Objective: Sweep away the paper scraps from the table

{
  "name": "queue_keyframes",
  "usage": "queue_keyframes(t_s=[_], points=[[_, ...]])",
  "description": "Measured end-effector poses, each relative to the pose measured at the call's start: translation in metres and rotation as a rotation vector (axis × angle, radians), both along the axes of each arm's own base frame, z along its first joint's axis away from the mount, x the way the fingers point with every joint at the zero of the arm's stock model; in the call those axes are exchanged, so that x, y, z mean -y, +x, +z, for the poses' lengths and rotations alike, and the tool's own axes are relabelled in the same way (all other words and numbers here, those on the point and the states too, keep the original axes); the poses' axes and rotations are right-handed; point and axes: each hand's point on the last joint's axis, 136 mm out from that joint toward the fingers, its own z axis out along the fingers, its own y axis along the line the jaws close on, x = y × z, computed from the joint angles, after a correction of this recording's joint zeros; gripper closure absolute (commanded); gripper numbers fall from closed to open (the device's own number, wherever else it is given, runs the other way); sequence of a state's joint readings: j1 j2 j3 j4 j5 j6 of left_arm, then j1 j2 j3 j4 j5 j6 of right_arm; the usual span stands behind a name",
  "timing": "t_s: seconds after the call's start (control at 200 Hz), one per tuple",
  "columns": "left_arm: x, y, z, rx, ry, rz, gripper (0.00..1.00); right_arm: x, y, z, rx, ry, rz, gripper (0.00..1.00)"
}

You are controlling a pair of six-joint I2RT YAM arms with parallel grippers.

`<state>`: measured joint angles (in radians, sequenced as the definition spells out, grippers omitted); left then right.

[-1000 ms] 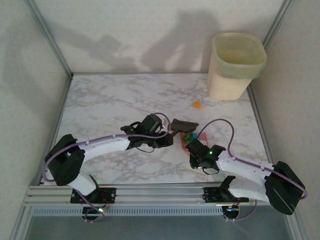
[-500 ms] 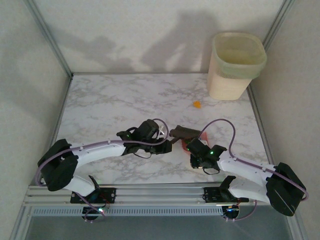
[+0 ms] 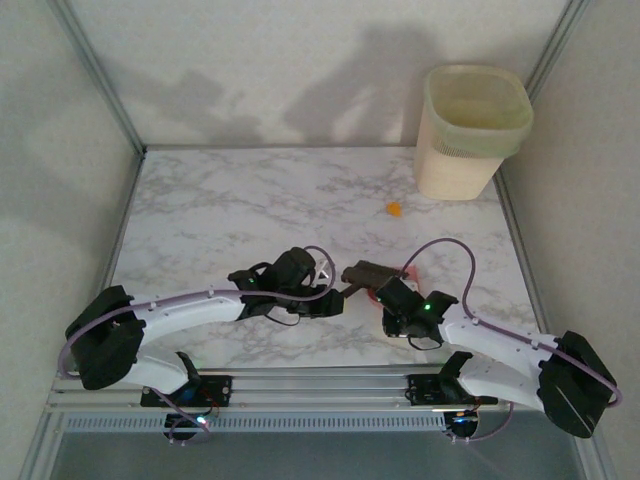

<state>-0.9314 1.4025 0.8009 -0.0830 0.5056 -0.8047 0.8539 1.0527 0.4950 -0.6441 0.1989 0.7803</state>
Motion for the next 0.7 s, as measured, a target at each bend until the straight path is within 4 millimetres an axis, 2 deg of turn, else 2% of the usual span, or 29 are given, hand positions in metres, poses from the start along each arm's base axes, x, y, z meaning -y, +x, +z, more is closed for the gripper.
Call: queue_keyframes(t_s=[0.21, 0.355, 0.701], points=[[0.001, -0.003, 0.001, -0.003, -0.002, 0.003, 1.00, 0.003, -0.001, -0.001, 0.004, 0.002, -0.007, 1.00], [-0.003, -0.001, 0.009, 0.018, -0.007, 0.025, 1.00, 0.002, -0.001, 0.000, 0.004, 0.004, -0.010, 1.00], [-0.022, 0.017, 0.023, 0.068, -0.012, 0.120, 1.00, 0.003, -0.002, -0.001, 0.002, 0.005, -0.020, 1.00]])
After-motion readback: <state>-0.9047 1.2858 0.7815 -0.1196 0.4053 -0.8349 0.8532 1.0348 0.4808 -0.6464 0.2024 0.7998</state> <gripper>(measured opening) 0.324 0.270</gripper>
